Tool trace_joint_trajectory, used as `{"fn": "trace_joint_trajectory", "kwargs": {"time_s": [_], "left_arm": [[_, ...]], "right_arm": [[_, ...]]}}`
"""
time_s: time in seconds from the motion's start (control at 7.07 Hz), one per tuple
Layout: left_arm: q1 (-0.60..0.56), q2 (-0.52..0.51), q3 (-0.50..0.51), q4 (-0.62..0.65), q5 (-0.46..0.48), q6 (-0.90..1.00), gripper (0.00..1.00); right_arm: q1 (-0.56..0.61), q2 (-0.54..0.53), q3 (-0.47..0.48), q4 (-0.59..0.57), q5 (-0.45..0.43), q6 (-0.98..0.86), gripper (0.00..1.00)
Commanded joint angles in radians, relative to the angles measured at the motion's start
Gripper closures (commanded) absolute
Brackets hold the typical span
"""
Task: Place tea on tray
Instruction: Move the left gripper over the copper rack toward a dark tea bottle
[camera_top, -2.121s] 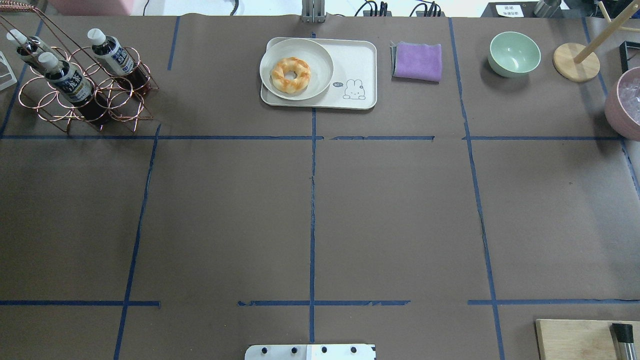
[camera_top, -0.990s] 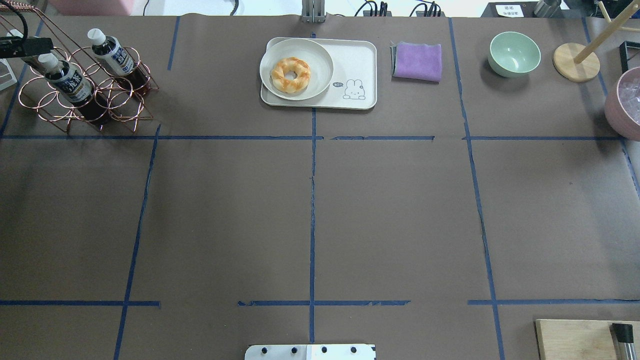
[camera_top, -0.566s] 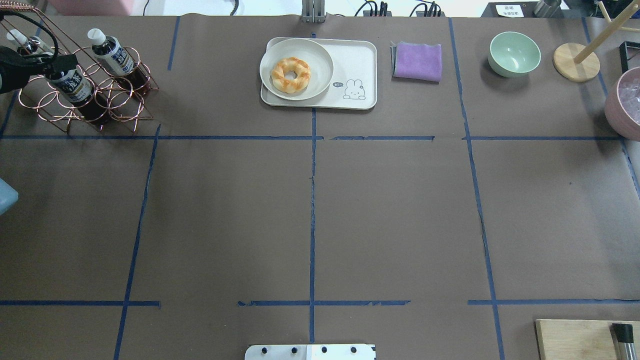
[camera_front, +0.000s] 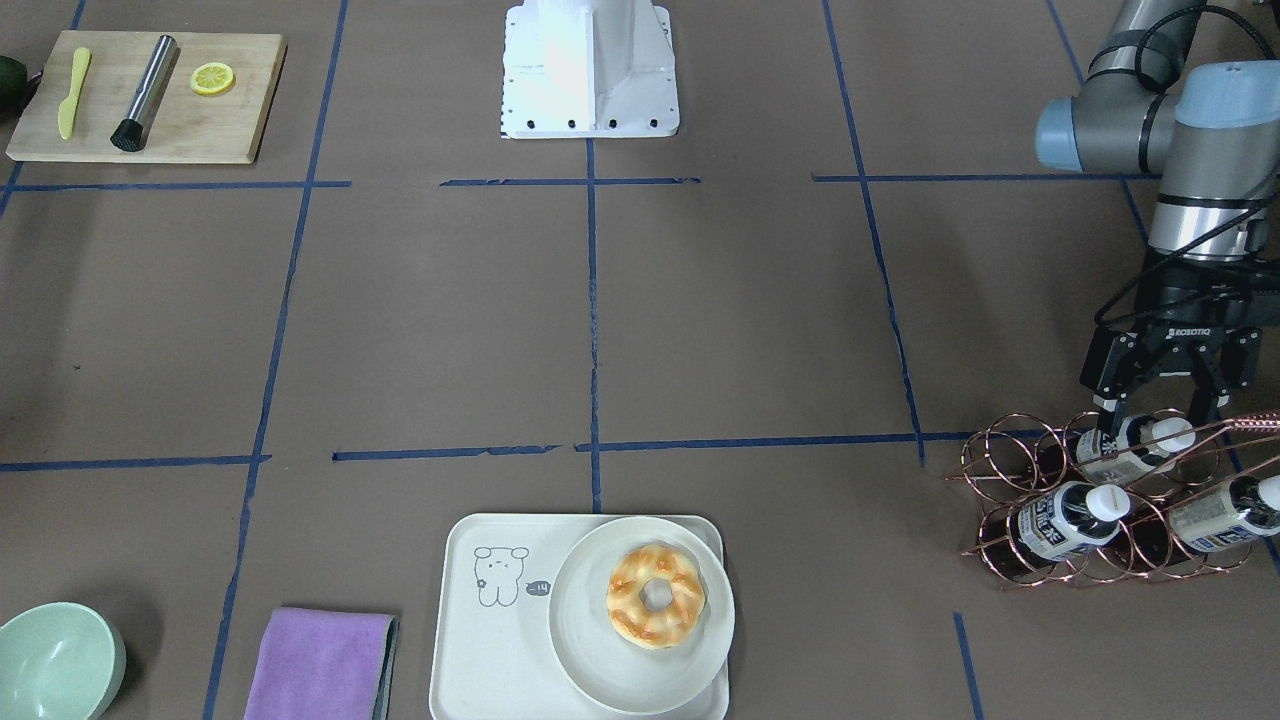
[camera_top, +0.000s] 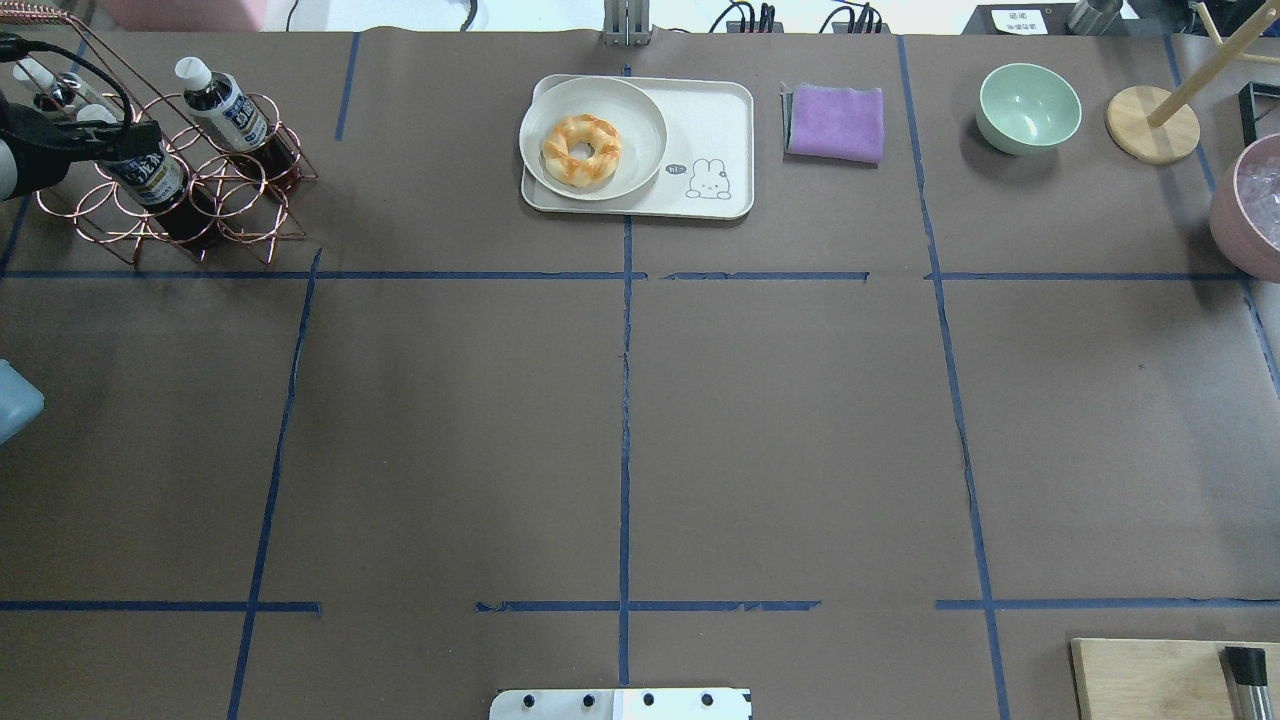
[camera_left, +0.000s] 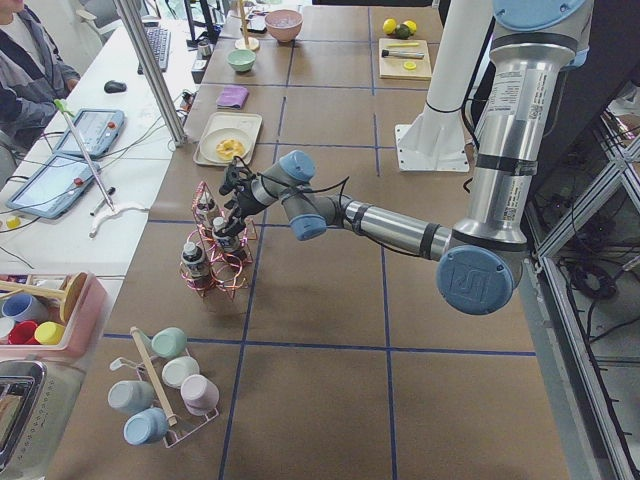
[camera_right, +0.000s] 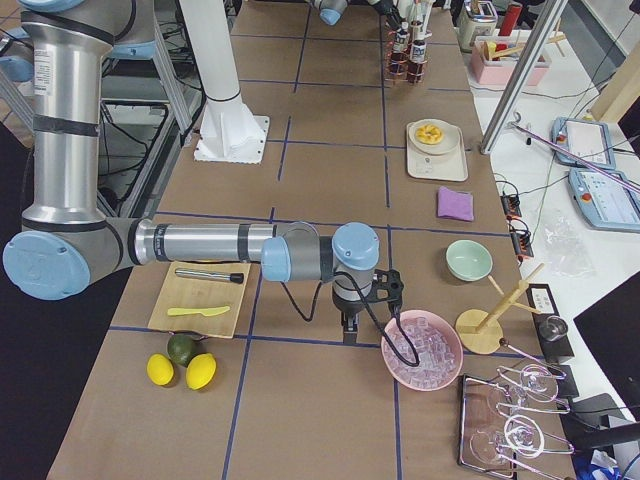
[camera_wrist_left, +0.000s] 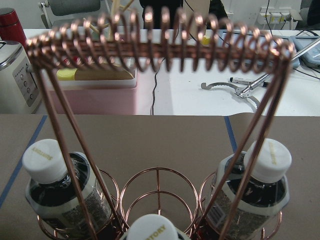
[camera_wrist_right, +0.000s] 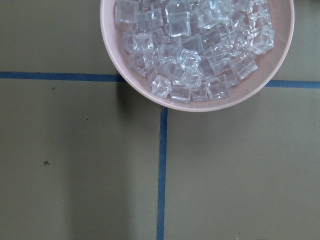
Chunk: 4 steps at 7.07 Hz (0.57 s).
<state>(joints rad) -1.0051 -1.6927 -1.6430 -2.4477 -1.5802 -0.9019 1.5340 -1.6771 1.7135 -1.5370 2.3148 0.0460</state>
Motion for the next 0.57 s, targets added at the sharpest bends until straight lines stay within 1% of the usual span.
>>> {"fn": "trace_joint_trajectory", "kwargs": {"time_s": [0.0, 0.14, 0.42], "left_arm": [[-0.001, 0.011, 0.000, -0.014, 0.000, 0.015, 0.05], [-0.001, 0.013, 0.002, -0.034, 0.000, 0.015, 0.05], [-0.003, 0.013, 0.000, -0.034, 0.000, 0.014, 0.06]], "right_arm": [[0.000, -0.001, 0.000, 0.000, 0.000, 0.000, 0.00], [0.000, 0.000, 0.000, 0.000, 0.000, 0.000, 0.00], [0.000, 0.000, 0.000, 0.000, 0.000, 0.000, 0.00]]}}
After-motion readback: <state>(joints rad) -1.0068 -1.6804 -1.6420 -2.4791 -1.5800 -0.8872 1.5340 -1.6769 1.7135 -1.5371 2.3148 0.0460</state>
